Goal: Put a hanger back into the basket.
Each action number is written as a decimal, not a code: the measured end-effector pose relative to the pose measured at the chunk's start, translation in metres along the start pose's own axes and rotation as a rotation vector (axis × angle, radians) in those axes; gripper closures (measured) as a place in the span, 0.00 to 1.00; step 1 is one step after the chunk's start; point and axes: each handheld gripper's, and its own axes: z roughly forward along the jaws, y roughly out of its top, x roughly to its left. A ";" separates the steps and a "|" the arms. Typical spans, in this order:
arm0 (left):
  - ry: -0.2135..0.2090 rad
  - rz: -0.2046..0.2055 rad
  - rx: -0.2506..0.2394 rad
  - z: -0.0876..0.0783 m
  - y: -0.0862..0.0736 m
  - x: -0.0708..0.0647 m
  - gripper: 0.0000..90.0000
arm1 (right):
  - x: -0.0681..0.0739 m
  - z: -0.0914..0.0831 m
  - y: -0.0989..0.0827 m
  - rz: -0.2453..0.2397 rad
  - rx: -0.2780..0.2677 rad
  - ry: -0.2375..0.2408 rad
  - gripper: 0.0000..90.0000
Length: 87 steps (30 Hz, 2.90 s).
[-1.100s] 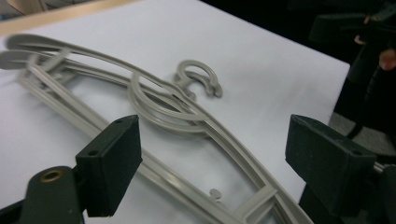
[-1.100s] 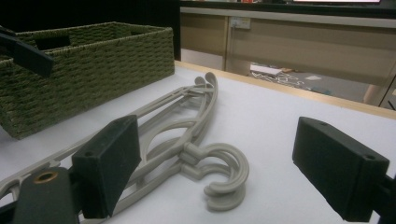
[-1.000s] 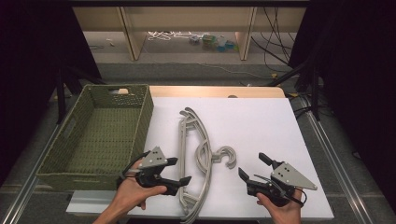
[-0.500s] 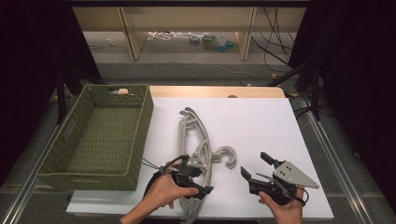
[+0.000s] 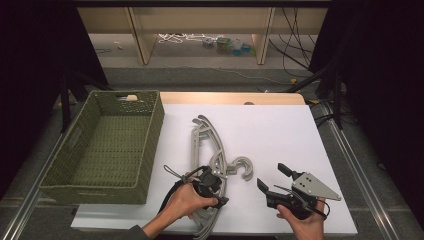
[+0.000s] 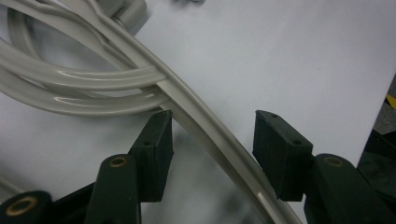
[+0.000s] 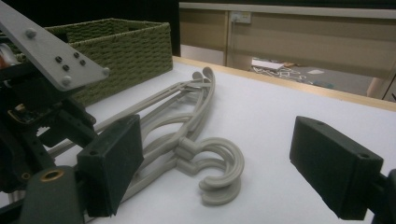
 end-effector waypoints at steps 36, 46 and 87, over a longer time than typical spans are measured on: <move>-0.061 -0.084 0.031 -0.019 -0.006 0.010 0.73 | 0.000 0.002 0.000 -0.006 0.004 0.007 0.21; -0.040 -0.077 0.007 -0.051 -0.023 0.020 0.77 | 0.000 0.002 0.000 -0.012 0.015 0.008 0.21; -0.171 -0.199 -0.307 -0.145 -0.039 0.077 0.91 | 0.000 0.005 -0.001 -0.015 0.030 0.030 0.22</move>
